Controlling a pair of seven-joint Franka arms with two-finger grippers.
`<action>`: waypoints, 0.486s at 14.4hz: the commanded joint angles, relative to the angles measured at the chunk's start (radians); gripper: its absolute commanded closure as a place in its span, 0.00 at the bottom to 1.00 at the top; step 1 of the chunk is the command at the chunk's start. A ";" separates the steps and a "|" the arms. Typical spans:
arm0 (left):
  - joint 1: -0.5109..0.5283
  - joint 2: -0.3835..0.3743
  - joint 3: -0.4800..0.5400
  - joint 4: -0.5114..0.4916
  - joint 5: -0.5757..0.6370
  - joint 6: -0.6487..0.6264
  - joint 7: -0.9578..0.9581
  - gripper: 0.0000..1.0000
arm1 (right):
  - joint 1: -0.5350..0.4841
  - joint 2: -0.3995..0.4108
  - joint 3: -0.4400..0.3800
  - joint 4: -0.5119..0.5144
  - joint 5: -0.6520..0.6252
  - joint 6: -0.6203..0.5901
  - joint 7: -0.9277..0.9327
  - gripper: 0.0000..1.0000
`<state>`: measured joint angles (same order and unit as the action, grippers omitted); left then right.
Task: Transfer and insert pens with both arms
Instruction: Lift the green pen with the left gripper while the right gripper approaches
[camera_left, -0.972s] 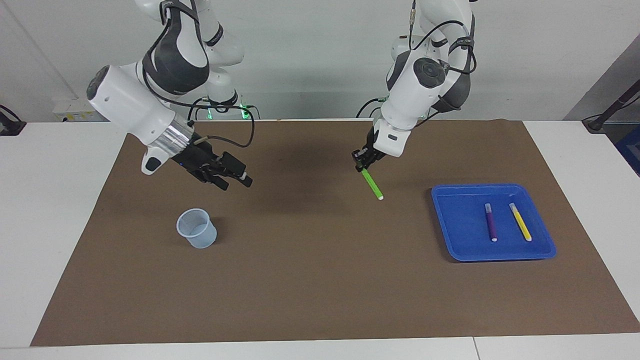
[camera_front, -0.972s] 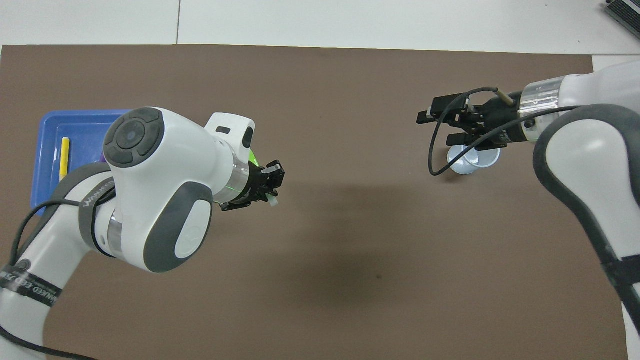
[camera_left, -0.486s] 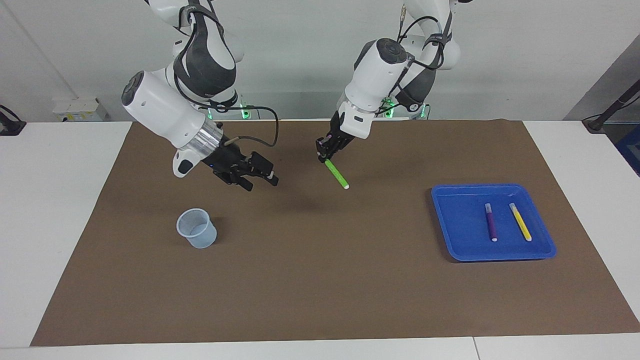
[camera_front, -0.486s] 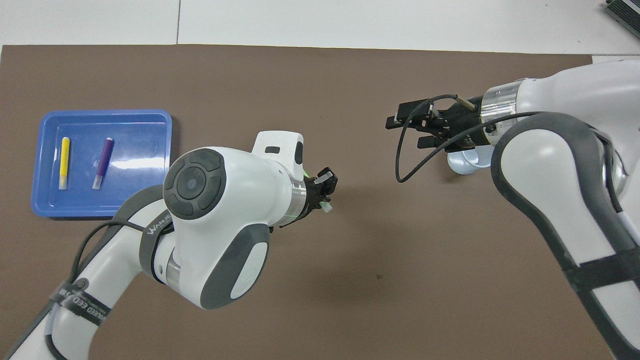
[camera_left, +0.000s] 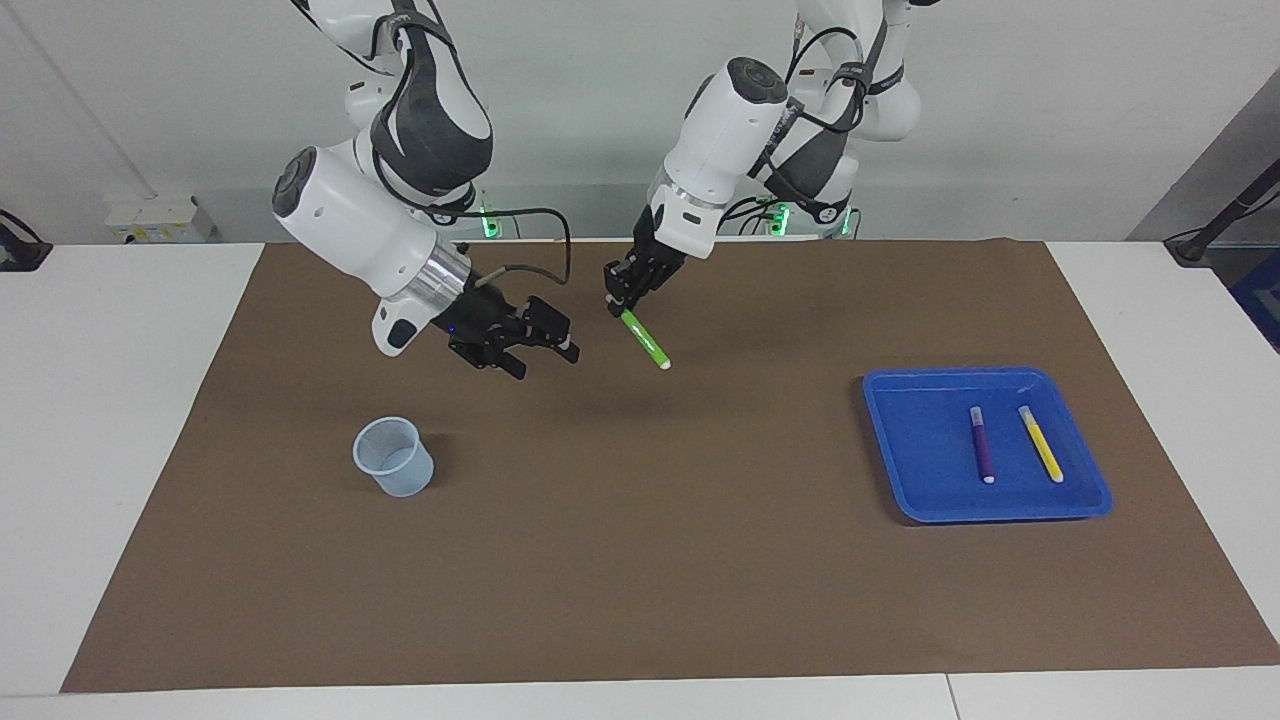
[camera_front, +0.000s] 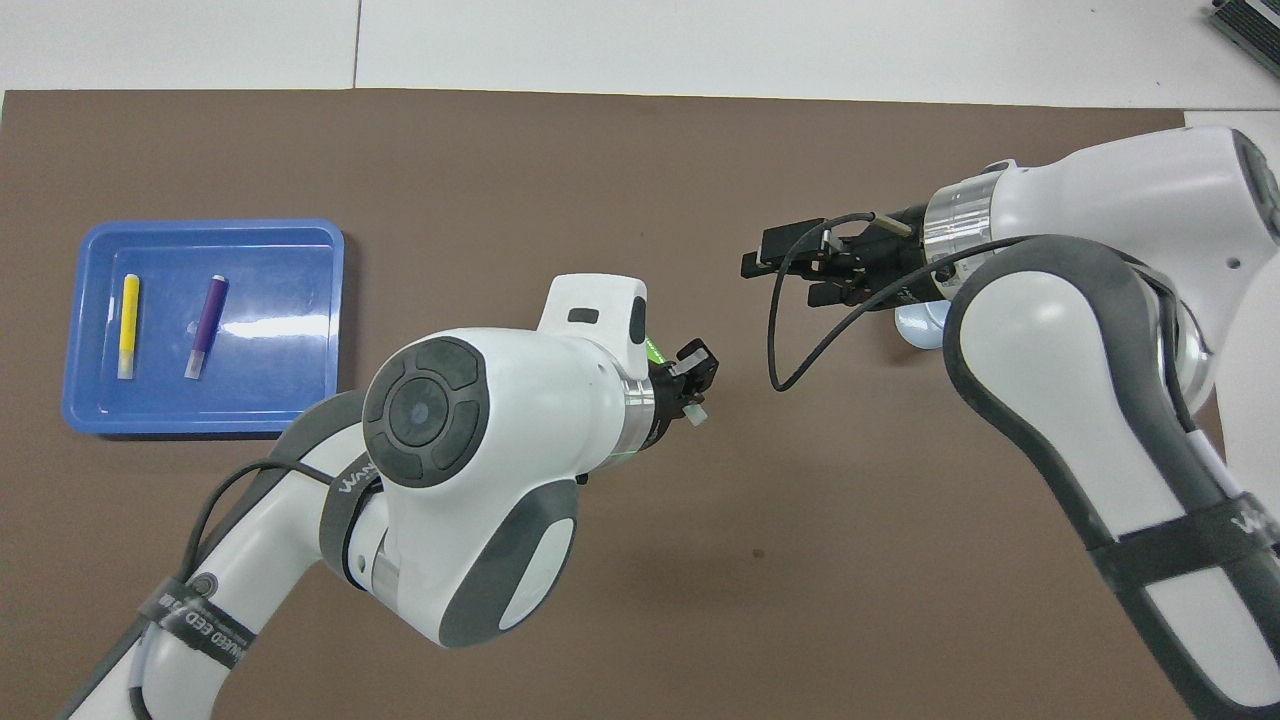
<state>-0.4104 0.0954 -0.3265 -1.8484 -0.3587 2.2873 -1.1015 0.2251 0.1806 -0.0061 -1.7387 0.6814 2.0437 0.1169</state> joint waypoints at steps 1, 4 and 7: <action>-0.015 0.027 0.000 0.050 -0.089 0.018 0.087 1.00 | -0.001 0.003 -0.002 -0.005 0.023 -0.001 -0.036 0.01; -0.057 0.026 0.001 0.038 -0.095 0.064 0.089 1.00 | 0.016 0.003 -0.003 -0.007 0.023 0.009 -0.034 0.01; -0.059 0.030 0.000 0.041 -0.095 0.087 0.091 1.00 | 0.017 0.003 -0.002 -0.004 0.024 0.000 -0.033 0.01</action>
<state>-0.4600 0.1118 -0.3360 -1.8197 -0.4315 2.3462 -1.0348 0.2411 0.1846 -0.0060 -1.7388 0.6814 2.0442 0.1103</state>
